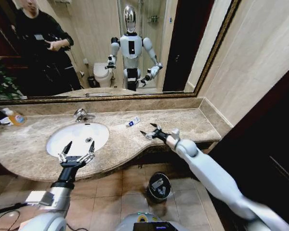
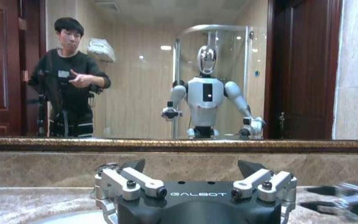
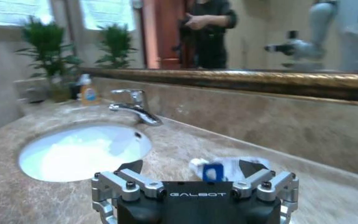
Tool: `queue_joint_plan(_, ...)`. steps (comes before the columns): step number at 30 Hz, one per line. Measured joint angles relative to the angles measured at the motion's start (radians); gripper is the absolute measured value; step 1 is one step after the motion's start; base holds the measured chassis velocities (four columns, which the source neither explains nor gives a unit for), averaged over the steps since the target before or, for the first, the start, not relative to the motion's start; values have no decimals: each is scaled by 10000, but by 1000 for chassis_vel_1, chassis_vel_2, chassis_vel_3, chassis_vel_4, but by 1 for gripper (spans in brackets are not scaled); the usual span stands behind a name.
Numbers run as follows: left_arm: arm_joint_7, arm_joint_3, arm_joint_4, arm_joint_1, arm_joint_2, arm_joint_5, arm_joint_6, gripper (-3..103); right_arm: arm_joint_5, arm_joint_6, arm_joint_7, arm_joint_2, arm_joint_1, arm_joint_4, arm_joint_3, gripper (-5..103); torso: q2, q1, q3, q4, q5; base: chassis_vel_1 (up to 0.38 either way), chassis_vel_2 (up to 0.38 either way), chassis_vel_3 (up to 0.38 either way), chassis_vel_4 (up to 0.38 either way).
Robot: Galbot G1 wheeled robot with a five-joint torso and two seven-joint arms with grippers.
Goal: Pick up the trash from the sink and place it in the trash bin.
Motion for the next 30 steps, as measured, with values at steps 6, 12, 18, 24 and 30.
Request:
queue_joint_plan(6, -2, -1, 0, 0, 0, 0, 0, 100, -549, 555, -1628, 996, 2251, -2495, -1060, 100, 0, 1, -1, 1, -3, 0, 0, 0, 0)
queue_joint_plan(12, -3, -1, 0, 0, 0, 0, 0, 100, -1303, 681, -2866, 1746, 3269, -4128, -1260, 100, 0, 0, -1, 1, -2, 0, 0, 0, 0)
queue_joint_plan(18, -2, -1, 0, 0, 0, 0, 0, 100, -2685, 1099, -3840, 2590, 4073, -5830, -1411, 100, 0, 0, -1, 0, -2, 0, 0, 0, 0)
queue_joint_plan(24, -2, -1, 0, 0, 0, 0, 0, 100, -3311, 1024, -3962, 3025, 4300, -6333, -1382, 100, 0, -1, -2, 0, -3, 0, 0, 0, 0)
queue_joint_plan(30, -2, -1, 0, 0, 0, 0, 0, 100, -3480, 539, -3998, 3162, 4629, -6734, -1500, 100, 2, -1, -2, 1, -3, 0, 0, 0, 0)
